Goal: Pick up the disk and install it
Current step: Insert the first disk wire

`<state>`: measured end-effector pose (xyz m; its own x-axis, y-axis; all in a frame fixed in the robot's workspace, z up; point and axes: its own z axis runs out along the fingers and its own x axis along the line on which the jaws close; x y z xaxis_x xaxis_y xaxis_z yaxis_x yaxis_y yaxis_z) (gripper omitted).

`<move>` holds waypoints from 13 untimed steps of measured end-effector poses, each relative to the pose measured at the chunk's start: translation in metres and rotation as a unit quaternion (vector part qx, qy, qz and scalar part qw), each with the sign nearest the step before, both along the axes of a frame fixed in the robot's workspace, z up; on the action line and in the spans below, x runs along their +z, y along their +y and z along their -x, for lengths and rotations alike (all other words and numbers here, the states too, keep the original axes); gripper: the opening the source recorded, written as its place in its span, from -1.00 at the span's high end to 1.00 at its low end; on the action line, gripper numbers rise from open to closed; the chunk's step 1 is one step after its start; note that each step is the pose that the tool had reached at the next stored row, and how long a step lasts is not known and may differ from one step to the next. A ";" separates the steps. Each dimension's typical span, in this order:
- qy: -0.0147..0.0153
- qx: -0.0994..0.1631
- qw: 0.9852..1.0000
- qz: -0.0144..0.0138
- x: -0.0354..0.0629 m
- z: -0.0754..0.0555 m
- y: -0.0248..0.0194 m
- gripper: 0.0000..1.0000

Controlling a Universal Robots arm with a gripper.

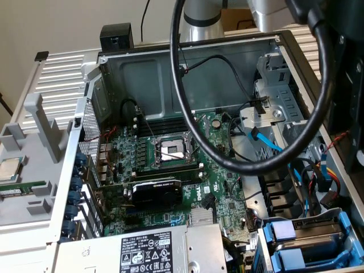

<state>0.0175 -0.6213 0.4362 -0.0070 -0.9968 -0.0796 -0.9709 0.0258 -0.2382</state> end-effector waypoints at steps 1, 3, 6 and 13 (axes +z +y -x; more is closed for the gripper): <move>0.000 0.000 1.000 0.000 -0.0002 -0.002 0.0004 0.11; 0.004 0.000 1.000 0.000 -0.0010 -0.006 0.0009 0.11; 0.009 -0.001 1.000 0.003 -0.0032 -0.007 0.0018 0.11; 0.011 -0.001 1.000 0.003 -0.0160 -0.032 0.0064 0.11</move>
